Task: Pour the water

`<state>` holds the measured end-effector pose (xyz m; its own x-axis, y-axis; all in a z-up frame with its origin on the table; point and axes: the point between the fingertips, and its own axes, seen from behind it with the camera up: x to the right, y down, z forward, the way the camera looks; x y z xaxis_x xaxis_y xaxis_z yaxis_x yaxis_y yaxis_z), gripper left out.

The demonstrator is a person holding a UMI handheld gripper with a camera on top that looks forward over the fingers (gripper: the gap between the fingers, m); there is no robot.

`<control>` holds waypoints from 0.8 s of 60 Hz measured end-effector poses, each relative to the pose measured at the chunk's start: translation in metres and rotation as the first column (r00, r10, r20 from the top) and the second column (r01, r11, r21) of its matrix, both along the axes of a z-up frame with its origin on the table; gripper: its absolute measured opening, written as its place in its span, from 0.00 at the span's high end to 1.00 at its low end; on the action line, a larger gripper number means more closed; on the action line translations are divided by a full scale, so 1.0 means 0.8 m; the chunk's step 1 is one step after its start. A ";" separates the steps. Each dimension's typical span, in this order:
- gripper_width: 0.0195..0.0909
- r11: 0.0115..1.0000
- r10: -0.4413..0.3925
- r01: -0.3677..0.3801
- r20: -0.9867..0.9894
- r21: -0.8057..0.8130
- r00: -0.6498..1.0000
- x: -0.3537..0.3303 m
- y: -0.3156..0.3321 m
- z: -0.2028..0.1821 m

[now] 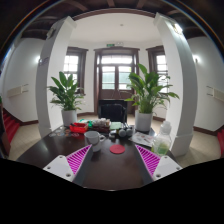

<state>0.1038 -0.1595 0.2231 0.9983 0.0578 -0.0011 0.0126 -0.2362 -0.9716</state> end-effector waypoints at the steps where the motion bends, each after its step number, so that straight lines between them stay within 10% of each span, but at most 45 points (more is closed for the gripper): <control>1: 0.08 1.000 -0.014 0.014 0.007 -0.006 1.000 0.010 -0.007 -0.010; 14: 0.07 0.986 -0.167 0.168 0.032 -0.010 0.985 0.144 -0.023 -0.143; 43: 0.08 0.975 -0.180 0.181 -0.020 0.128 0.983 0.221 0.124 -0.136; 48: 0.24 0.976 -0.176 0.176 -0.011 0.128 0.984 0.221 0.140 -0.138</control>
<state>0.2808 -0.0475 0.1126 0.9929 -0.1187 -0.0048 -0.0177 -0.1080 -0.9940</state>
